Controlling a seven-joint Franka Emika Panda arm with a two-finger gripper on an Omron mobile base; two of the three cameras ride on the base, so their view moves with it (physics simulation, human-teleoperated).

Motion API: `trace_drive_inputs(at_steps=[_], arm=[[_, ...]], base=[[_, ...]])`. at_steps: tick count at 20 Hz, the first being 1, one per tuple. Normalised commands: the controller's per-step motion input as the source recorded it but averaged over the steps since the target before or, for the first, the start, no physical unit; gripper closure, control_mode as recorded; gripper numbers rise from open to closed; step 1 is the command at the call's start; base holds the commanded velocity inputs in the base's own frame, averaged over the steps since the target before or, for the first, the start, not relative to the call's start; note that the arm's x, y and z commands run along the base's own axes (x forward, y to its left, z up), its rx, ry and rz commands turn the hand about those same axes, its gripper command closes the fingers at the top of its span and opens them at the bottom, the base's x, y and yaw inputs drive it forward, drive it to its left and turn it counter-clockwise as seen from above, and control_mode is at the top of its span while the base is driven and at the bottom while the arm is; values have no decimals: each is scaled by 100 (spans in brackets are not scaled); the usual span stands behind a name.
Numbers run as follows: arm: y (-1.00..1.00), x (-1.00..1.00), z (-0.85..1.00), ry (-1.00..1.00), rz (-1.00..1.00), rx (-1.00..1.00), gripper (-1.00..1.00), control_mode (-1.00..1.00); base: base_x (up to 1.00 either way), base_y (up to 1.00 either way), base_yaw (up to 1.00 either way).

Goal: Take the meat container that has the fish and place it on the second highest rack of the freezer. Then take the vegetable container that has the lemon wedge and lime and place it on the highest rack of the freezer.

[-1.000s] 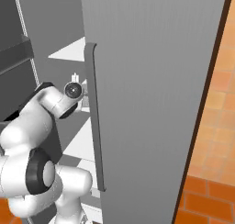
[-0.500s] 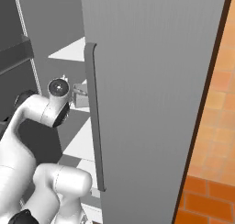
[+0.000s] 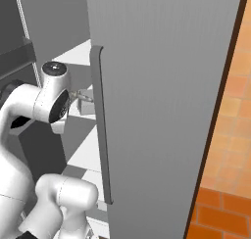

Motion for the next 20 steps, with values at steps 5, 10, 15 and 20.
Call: trace_drive_inputs(at_steps=[5, 10, 15, 20], arm=[[-37, -73, 3, 24, 26, -11, -100, -100], [-9, -68, 0, 5, 46, -10, -100, -100], [-17, -69, 0, -16, 48, -20, -100, -100], [-13, -16, -1, -6, 24, -10, -100, 100]], base=[[0, 0, 0], [0, 0, 0], [0, 0, 0], [-20, -3, 13]])
